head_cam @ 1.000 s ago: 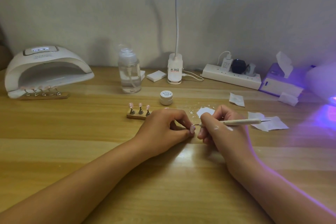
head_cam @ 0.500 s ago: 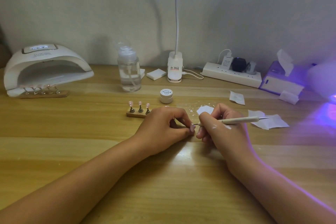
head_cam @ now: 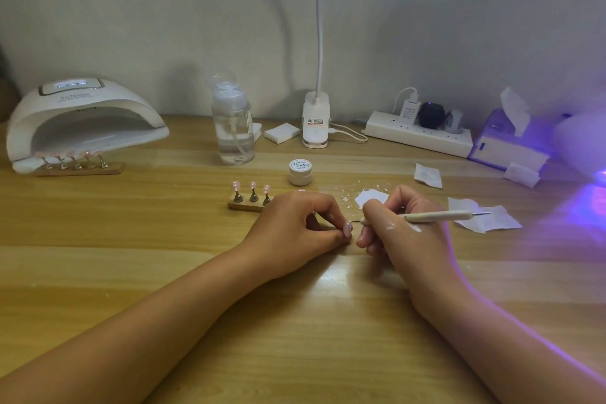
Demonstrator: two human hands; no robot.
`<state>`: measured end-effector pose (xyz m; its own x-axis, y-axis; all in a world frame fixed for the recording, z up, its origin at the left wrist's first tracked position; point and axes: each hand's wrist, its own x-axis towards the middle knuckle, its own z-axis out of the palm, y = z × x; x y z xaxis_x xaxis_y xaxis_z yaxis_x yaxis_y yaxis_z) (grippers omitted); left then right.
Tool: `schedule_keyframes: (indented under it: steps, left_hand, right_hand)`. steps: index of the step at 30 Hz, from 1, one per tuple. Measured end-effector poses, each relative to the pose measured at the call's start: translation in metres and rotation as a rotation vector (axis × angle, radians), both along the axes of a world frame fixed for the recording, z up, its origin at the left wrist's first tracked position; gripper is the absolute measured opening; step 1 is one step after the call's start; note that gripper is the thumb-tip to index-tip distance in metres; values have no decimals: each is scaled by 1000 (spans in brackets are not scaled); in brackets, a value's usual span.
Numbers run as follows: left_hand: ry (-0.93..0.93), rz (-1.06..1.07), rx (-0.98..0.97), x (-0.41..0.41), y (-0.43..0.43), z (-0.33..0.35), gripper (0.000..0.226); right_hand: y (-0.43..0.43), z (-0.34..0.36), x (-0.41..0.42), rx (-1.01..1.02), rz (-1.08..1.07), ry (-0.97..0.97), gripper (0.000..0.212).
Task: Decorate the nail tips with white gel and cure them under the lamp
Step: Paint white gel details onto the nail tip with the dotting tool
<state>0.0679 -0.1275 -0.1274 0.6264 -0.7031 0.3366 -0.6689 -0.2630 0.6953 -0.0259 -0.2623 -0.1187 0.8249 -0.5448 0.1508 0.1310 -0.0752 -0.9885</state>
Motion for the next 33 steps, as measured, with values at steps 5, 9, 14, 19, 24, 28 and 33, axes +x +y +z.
schedule_keyframes:
  steps: [5, 9, 14, 19, 24, 28, 33]
  left_hand:
    - [1, 0, 2, 1, 0, 0, 23]
    - [23, 6, -4, 0, 0, -1, 16]
    - [55, -9, -13, 0, 1, -1, 17]
    - [71, 8, -14, -2, 1, 0, 13]
    - [-8, 20, 34, -3, 2, 1, 15]
    - [-19, 27, 45, -4, 1, 2, 16]
    - [-20, 30, 48, -5, 2, 3, 21]
  right_hand:
    - [1, 0, -1, -9, 5, 12, 27]
    - [0, -2, -1, 6, -56, -8, 27]
    - [-13, 1, -3, -152, -215, -139, 28]
    - [-33, 2, -8, -326, -212, 73, 21]
    - [-41, -2, -7, -306, -238, 197, 16]
    - [-40, -3, -4, -346, -197, 246, 23]
    - [-40, -2, -2, -314, -191, 267, 17]
